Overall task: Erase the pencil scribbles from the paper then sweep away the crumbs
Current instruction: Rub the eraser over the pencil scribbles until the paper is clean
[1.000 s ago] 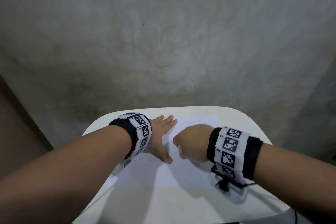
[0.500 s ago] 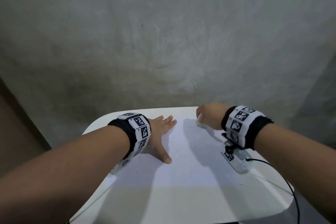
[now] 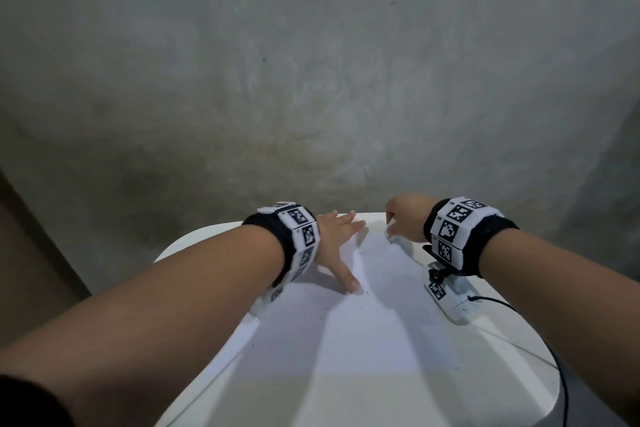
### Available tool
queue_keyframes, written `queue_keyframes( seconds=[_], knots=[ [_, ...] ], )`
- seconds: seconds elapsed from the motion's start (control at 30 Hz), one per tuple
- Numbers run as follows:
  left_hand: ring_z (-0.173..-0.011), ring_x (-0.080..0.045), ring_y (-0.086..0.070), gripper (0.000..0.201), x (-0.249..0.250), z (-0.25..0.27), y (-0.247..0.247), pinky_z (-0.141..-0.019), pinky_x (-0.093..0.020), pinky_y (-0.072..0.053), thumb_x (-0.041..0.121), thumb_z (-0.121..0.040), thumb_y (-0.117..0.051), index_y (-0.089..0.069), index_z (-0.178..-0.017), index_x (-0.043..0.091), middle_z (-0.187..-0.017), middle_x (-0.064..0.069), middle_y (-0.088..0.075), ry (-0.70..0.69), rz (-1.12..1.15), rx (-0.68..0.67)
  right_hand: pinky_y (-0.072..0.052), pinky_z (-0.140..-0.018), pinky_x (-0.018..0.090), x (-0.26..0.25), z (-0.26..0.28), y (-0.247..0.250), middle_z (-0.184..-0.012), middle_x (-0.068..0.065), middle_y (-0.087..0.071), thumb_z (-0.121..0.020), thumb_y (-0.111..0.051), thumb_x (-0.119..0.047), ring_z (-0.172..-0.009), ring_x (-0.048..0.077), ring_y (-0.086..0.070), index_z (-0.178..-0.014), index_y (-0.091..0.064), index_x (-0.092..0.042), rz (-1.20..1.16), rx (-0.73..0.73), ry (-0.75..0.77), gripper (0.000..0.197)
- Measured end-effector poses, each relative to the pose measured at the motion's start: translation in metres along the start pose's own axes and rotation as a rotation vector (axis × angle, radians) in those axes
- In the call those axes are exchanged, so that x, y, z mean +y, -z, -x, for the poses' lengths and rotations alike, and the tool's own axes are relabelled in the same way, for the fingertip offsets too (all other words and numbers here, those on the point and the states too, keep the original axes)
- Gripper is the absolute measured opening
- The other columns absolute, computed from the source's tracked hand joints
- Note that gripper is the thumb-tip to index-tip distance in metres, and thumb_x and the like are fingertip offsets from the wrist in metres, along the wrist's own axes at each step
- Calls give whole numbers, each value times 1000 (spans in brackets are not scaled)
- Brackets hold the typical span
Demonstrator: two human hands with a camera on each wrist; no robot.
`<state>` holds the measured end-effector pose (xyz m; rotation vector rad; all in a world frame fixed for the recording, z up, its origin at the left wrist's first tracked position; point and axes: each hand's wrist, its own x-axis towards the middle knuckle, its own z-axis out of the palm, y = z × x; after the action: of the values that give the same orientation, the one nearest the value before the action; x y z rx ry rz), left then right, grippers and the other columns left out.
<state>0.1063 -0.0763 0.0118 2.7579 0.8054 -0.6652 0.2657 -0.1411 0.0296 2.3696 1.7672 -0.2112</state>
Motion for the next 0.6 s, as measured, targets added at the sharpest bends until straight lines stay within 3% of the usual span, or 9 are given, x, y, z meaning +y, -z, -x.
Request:
queue_keyframes(
  seconds=[0.07,0.2,0.4,0.5,0.6],
  knots=[
    [-150,-22,5,123,0,-9,-3,-119,-49,-6,75,-67,-66,11,-152,32,-161,5,14,-26,-36,18,-42,-72,25,-6,-1,0,-113,7,-68,-88,-62,-25,-104,27,-63,-114,-63,-11,26,-20,26,29],
    [-149,-20,10,121,-6,-18,-13,-117,-54,-2,76,-65,-65,13,-150,40,-160,11,17,-11,-58,19,-36,-72,25,-7,-3,0,-122,8,-63,-94,-56,-24,-110,27,-60,-123,-55,-9,89,-88,31,33],
    [-149,-23,10,128,-14,-29,-17,-116,-60,-7,89,-50,-59,12,-148,47,-159,17,18,-22,-72,12,-44,-73,27,-31,-3,-10,-113,6,-66,-93,-53,-15,-103,27,-64,-117,-58,-12,202,-101,194,25],
    [-149,-22,12,127,-14,-28,-19,-115,-62,-5,90,-52,-56,19,-145,48,-158,15,20,-5,-79,12,-49,-76,28,-22,-10,-6,-110,5,-68,-92,-52,-19,-96,26,-65,-110,-60,-13,189,-81,106,20],
    [-148,-23,12,127,-12,-29,-20,-115,-62,-5,87,-51,-60,17,-145,49,-159,15,20,-9,-58,22,-47,-75,29,-29,-10,-9,-112,5,-67,-91,-55,-16,-99,26,-65,-113,-59,-13,262,-97,161,22]
  ],
)
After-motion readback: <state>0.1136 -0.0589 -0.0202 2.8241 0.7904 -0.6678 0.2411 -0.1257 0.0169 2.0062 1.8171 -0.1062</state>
